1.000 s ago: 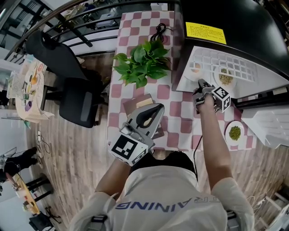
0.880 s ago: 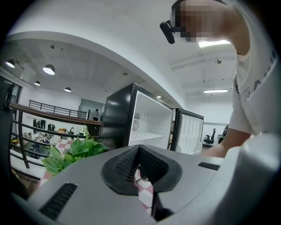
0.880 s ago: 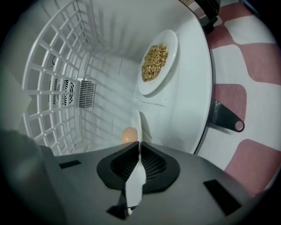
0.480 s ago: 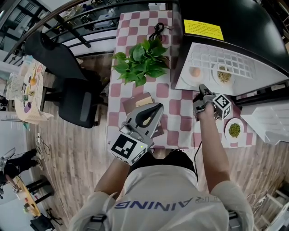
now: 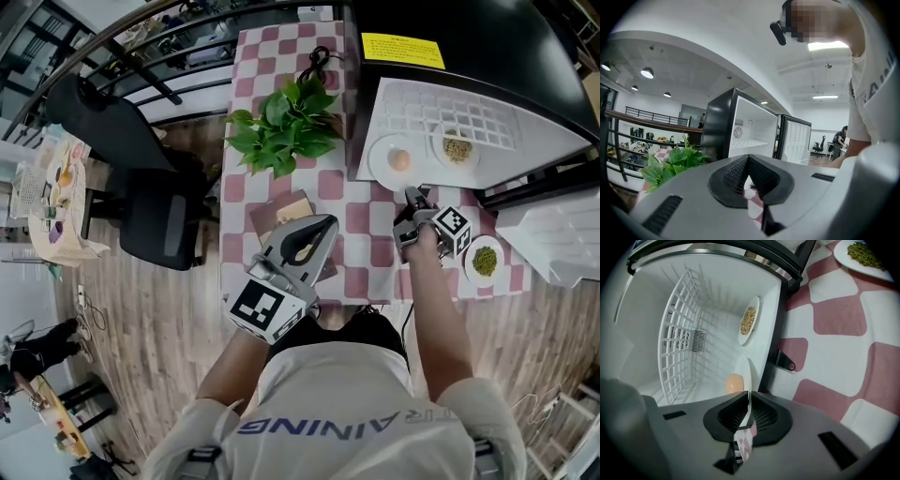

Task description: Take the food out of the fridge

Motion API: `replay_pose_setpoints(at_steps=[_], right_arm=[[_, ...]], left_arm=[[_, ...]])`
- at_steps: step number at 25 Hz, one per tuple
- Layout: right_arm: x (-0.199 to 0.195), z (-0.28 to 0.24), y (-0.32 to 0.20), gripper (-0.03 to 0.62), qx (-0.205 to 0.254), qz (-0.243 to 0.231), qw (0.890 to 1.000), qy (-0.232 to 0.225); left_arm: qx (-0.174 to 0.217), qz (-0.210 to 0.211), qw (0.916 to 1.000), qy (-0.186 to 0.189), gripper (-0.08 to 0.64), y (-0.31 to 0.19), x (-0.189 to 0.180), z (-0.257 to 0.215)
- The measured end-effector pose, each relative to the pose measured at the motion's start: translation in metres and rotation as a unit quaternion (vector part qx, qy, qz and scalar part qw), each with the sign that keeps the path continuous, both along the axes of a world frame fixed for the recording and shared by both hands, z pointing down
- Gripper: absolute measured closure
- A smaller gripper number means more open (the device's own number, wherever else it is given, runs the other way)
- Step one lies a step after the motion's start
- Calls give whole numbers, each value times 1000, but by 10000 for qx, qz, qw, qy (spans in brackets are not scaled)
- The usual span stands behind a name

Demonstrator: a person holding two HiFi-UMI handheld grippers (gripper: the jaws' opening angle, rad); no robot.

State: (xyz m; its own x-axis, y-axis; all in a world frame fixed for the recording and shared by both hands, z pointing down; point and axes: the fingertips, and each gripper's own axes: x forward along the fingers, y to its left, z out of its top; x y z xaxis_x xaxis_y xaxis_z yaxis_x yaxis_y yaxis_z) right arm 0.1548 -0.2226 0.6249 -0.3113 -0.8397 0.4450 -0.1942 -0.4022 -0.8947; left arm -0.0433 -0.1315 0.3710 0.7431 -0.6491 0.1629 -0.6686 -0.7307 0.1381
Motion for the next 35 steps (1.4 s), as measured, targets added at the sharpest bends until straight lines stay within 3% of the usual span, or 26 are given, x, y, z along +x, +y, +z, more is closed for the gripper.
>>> replay_pose_setpoints(at_steps=[3, 8, 13, 15, 26, 35], right_arm=[[-2, 2, 0, 557, 36, -79, 9999, 87], [-6, 4, -5, 494, 131, -55, 9998, -99], [-5, 13, -9, 500, 22, 104, 9996, -243], [-4, 16, -8, 533, -19, 149, 9995, -264], [-2, -11, 2, 560, 562, 177, 9971, -490], [21, -46, 49, 560, 888, 468, 9924, -711]], left_arm=[[6, -5, 10000, -10, 555, 2, -1, 1], [15, -43, 10000, -17, 555, 5, -5, 1], [21, -35, 10000, -40, 555, 7, -7, 0], [19, -26, 10000, -57, 555, 8, -7, 0], [54, 99, 9999, -24, 555, 14, -1, -4], [96, 604, 9981, 9, 555, 25, 27, -9]])
